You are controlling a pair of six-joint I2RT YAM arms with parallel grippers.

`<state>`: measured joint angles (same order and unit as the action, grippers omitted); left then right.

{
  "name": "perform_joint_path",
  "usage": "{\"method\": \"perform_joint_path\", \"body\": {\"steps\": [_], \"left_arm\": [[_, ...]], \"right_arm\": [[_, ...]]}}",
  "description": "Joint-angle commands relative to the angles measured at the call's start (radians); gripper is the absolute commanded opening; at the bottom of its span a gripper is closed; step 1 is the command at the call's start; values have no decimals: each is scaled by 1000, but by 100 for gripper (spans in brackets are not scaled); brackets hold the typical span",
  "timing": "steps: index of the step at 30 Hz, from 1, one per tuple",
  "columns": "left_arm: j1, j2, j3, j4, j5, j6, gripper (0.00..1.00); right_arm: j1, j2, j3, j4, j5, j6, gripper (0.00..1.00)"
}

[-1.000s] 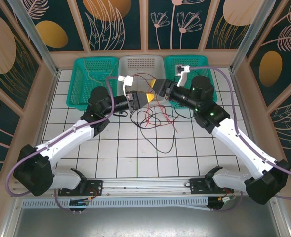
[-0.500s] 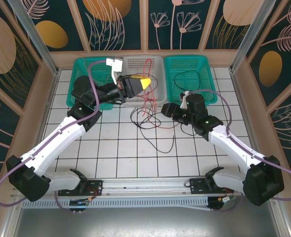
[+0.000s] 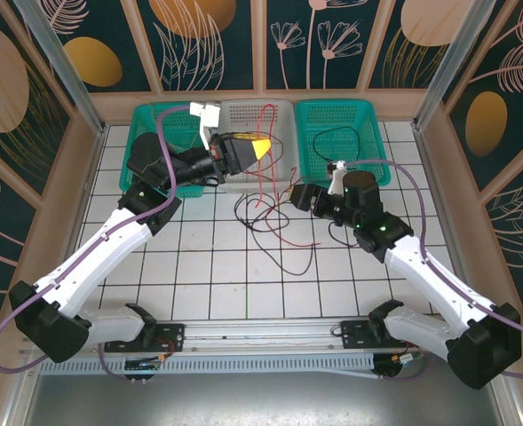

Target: Untangle the cables

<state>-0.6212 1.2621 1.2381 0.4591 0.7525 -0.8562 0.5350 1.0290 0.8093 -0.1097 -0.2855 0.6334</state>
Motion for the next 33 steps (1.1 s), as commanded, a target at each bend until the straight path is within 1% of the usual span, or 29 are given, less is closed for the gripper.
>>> {"method": "perform_joint_path", "body": {"steps": [1,2,3,6,10,14,19,20,21,22,24,25,26,27,29,33], "left_arm": [[-4,-9,41,21,18,10,0],[-3,-9,43,22,17,11,0],[-3,-10,42,21,15,9,0],[-3,-14,43,20,13,8,0],[-3,-15,46,13,14,17,0],[-3,-12,46,11,21,22,0],[-3,-8,43,4,7,41,0],[-3,-5,53,-28,-15,65,0],[-3,-3,67,-76,-64,99,0],[-2,0,89,-167,-155,146,0],[2,6,124,-278,-337,202,0],[13,13,132,-296,-406,204,0],[27,21,141,-308,-454,195,0],[45,33,155,-325,-498,180,0],[82,74,185,-338,-531,151,0],[117,156,200,-234,-494,139,0]], "right_arm": [[6,0,19,20,4,-19,66],[6,-8,17,29,9,-17,66],[27,-19,15,43,10,-15,66],[28,-58,16,58,25,-22,66],[27,-107,54,-34,83,-98,67],[25,-155,78,-143,132,-172,70],[22,-178,70,-165,143,-166,71],[21,-176,68,-165,162,-159,71],[21,-173,67,-171,194,-153,71],[19,-164,69,-188,244,-146,71],[17,-145,74,-231,332,-130,71],[17,-138,72,-242,349,-127,71],[-14,-135,65,-245,351,-124,71],[-21,-134,57,-245,351,-120,70],[-28,-137,43,-243,345,-114,70],[-30,-143,22,-246,336,-101,70]]}}
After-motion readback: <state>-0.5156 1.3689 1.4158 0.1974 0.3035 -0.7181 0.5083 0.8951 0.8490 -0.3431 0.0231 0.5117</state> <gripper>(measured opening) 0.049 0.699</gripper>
